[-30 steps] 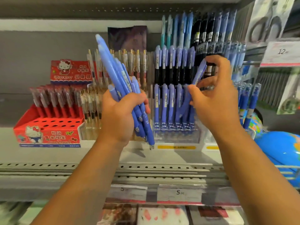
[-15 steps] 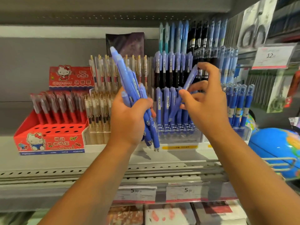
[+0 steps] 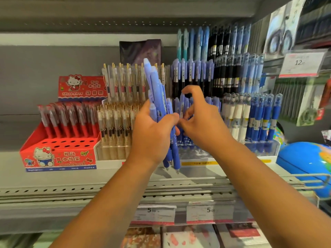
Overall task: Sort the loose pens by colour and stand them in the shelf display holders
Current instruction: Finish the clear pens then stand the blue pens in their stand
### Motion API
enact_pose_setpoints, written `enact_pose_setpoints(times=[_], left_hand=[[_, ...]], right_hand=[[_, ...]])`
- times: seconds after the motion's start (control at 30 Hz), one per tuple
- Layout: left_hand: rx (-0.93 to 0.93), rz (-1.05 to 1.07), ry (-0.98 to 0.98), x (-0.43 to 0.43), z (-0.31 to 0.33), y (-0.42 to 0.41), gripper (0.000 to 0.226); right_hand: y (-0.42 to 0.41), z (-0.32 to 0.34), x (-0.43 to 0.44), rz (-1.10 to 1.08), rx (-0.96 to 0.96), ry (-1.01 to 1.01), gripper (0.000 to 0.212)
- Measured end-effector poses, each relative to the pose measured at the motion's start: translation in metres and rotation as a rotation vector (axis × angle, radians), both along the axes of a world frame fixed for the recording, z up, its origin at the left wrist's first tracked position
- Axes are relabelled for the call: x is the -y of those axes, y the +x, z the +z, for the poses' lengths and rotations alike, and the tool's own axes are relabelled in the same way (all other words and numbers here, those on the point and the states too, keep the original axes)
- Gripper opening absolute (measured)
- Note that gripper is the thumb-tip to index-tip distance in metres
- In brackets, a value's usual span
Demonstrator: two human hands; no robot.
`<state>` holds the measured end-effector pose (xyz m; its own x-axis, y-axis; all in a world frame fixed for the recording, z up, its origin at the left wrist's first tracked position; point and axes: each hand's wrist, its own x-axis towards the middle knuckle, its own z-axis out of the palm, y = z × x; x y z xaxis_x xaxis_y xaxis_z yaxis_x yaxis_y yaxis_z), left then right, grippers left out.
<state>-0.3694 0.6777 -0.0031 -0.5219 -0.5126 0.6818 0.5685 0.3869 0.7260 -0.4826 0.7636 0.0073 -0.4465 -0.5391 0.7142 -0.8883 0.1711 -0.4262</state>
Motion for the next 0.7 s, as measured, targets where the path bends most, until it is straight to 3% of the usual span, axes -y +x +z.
enact_pose_setpoints(times=[0.1, 0.4, 0.57, 0.7], left_hand=[[0.056, -0.01, -0.006, -0.001, -0.001, -0.002, 0.022], [0.114, 0.001, -0.025, 0.001, -0.003, -0.006, 0.021], [0.084, -0.022, -0.003, 0.001, -0.003, -0.008, 0.022], [0.084, -0.062, -0.005, -0.005, -0.003, -0.009, 0.022]], right_hand=[[0.001, -0.002, 0.0, 0.025, 0.009, 0.095, 0.056], [0.001, -0.007, -0.002, 0.033, -0.003, 0.136, 0.063], [-0.001, -0.009, -0.014, 0.071, 0.031, -0.054, 0.051], [0.004, -0.007, -0.026, 0.352, 0.297, -0.201, 0.028]])
